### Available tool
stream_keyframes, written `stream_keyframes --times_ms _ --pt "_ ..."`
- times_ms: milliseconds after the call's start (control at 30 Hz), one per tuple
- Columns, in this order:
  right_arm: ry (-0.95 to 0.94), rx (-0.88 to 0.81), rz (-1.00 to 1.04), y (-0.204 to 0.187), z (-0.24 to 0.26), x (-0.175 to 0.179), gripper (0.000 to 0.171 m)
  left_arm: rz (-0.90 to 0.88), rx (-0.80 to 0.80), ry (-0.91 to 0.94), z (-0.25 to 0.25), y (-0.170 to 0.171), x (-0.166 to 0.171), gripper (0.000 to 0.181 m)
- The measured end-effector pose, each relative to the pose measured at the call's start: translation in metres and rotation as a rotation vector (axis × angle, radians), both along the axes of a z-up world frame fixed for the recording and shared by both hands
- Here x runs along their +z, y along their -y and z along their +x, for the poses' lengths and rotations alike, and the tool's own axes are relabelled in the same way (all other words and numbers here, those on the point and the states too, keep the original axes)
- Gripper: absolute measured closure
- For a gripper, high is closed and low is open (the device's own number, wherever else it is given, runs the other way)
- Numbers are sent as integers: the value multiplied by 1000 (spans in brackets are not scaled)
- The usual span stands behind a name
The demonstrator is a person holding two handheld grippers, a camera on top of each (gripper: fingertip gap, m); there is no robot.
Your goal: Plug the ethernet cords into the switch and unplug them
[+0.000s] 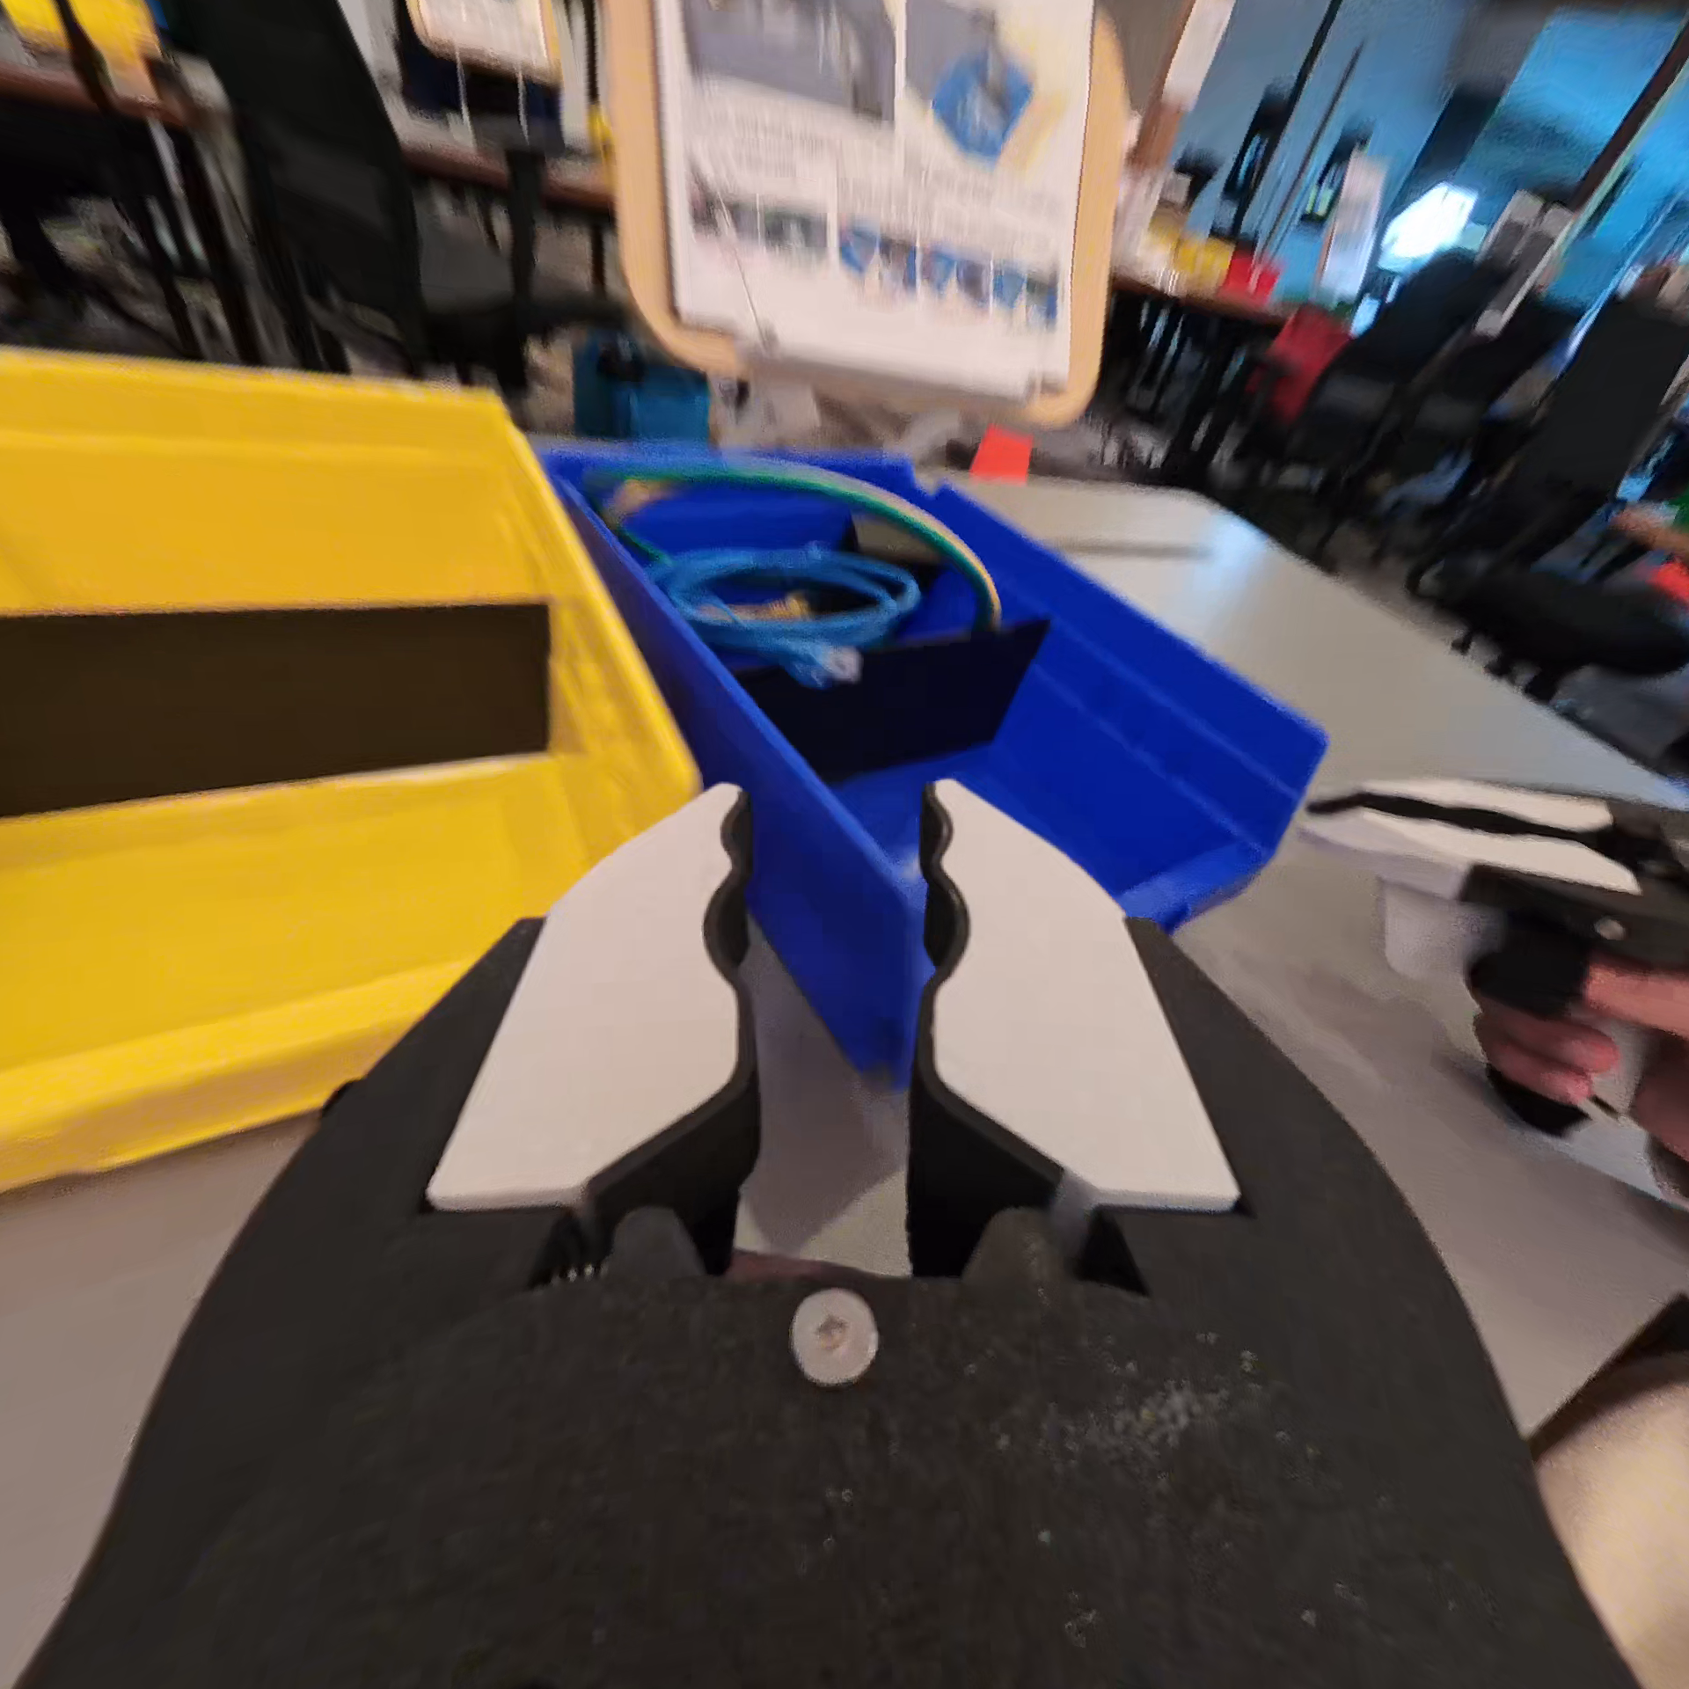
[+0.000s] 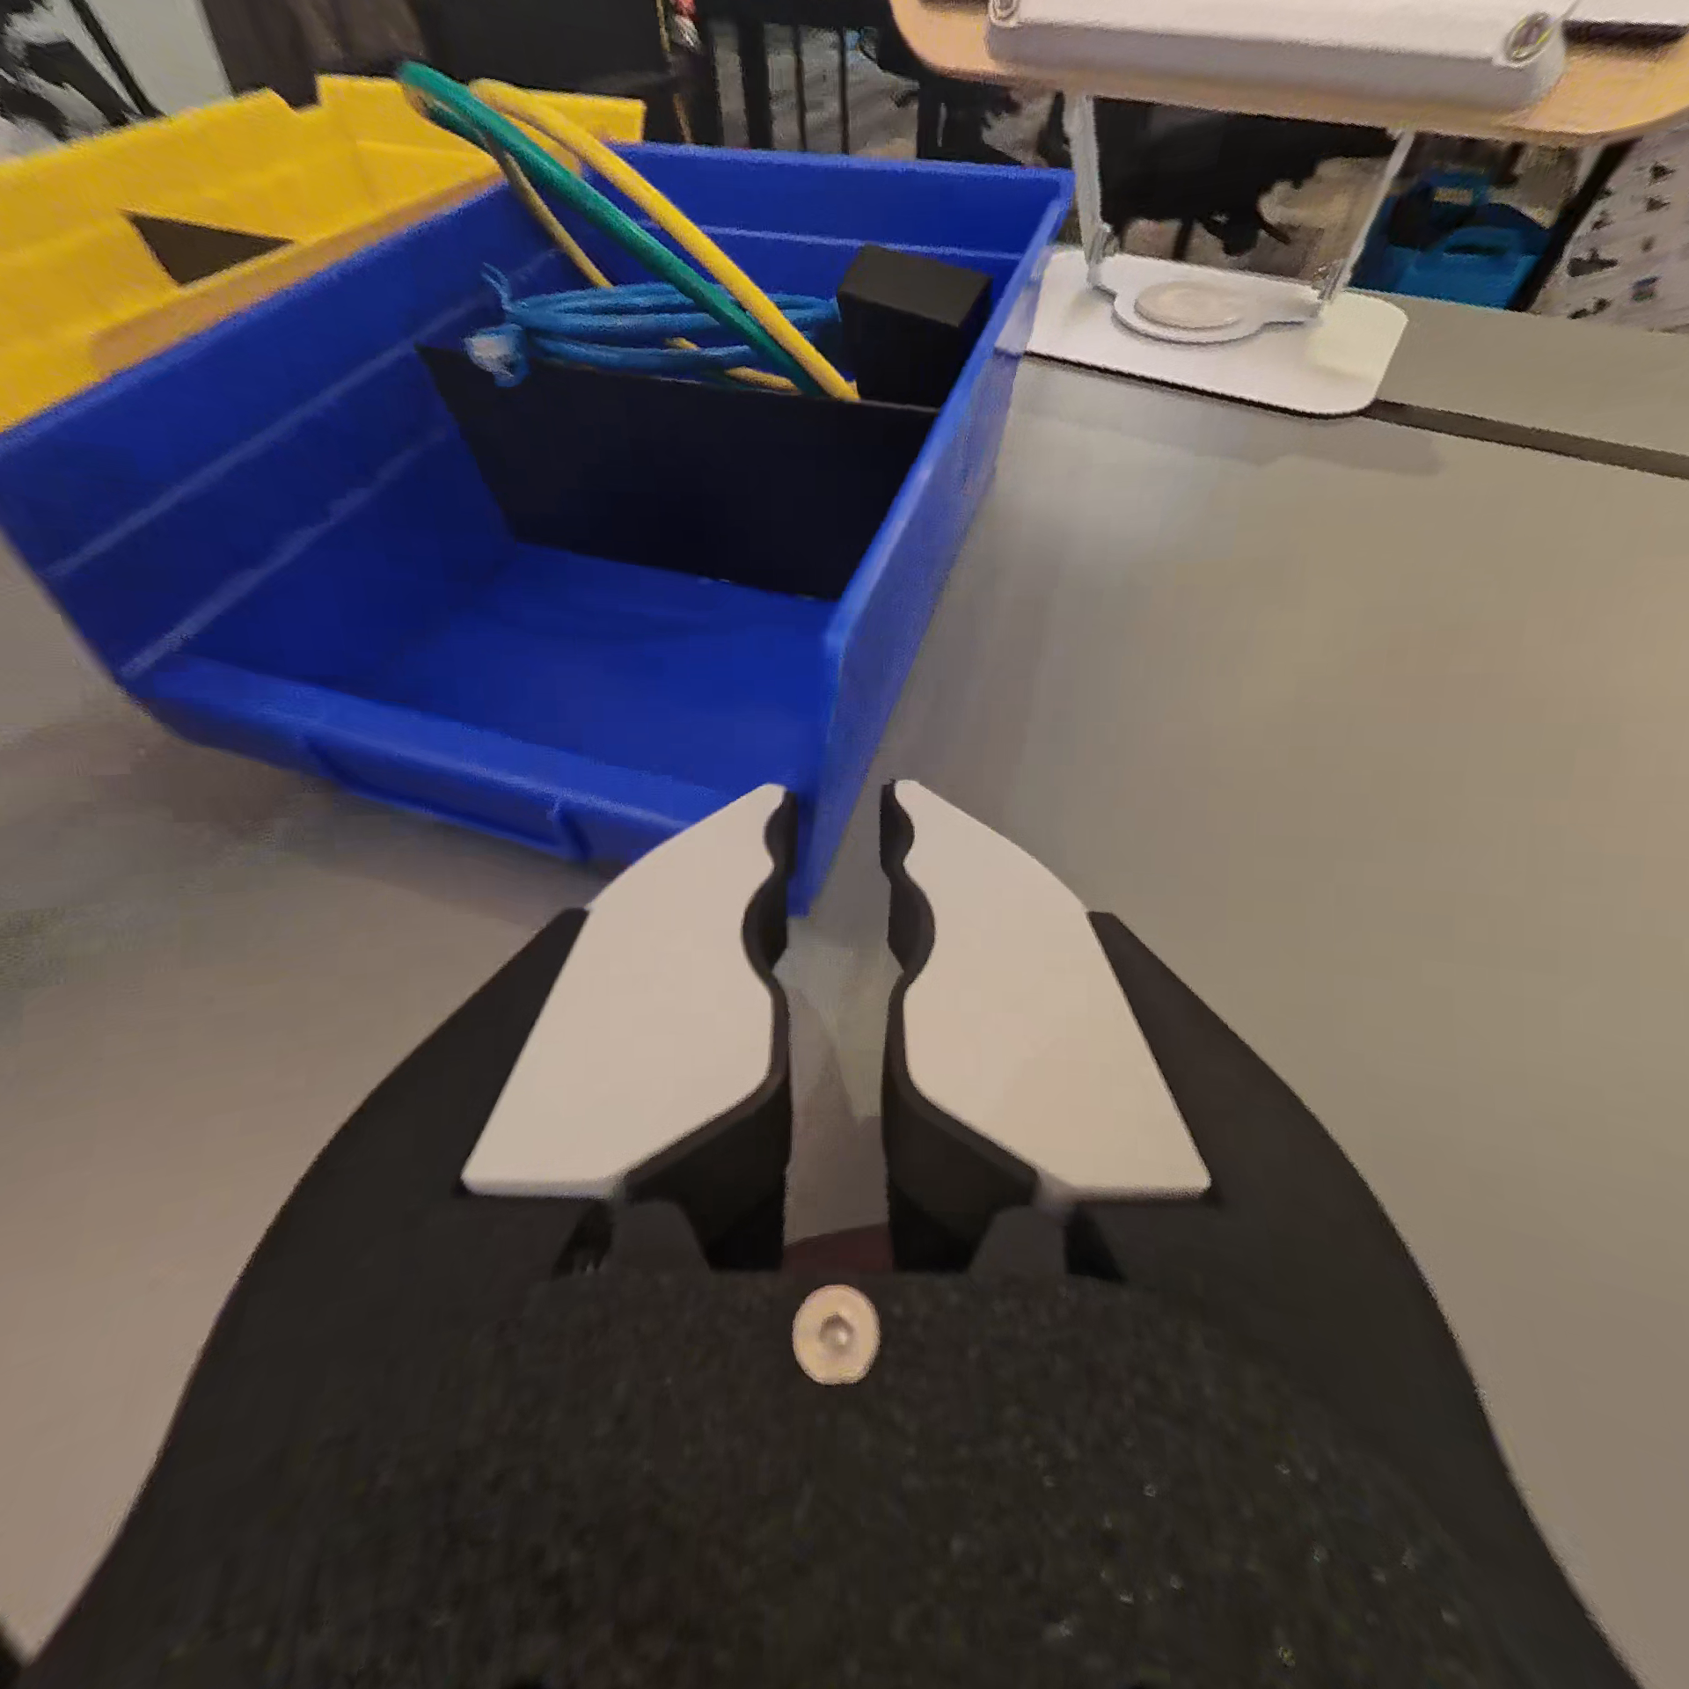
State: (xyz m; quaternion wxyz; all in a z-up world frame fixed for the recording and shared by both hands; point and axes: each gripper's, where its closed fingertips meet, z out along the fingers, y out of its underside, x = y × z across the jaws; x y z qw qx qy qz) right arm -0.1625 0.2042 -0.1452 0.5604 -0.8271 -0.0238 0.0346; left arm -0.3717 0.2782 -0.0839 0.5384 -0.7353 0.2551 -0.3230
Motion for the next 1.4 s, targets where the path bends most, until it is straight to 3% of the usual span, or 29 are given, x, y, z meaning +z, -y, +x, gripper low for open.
stream_keyframes --times_ms 67,133,233,300,367,467,500,567,633,800,1033,1100,1200,1400 --pt "-44 28 22 14 1 4 152 80 84 68 -45 -16 20 147" --pt "-80 21 48 21 3 12 151 123 265 64 -105 -50 30 147" --pt "-48 2 34 30 7 7 151 91 523 -79 -199 -102 24 121" --pt "5 -34 -3 38 13 -1 152 28 519 -92 -226 -123 13 117" --pt "23 -55 6 46 14 0 152 -62 417 -79 -223 -138 -5 111" --pt "23 -70 12 55 11 1 152 -125 359 -208 -213 -158 -35 109" --pt "16 -64 10 58 7 1 151 -128 333 -240 -206 -164 -40 118" --pt "-22 0 17 61 -13 2 148 -135 233 -252 -184 -167 -44 171" --pt "-86 144 46 65 -52 9 147 -105 249 -336 -179 -173 -51 178" --pt "-159 422 26 63 -158 19 139 -144 293 -323 -177 -166 -51 178" --pt "-28 575 -11 22 -262 22 113 -217 350 -232 -198 -132 -51 178" --pt "16 508 -19 -1 -271 19 104 -228 368 -226 -204 -119 -51 178" --pt "77 254 -54 -41 -255 13 108 -237 401 -238 -214 -99 -51 178" --pt "42 192 -139 -62 -274 -9 105 -195 426 -382 -220 -62 -51 179"
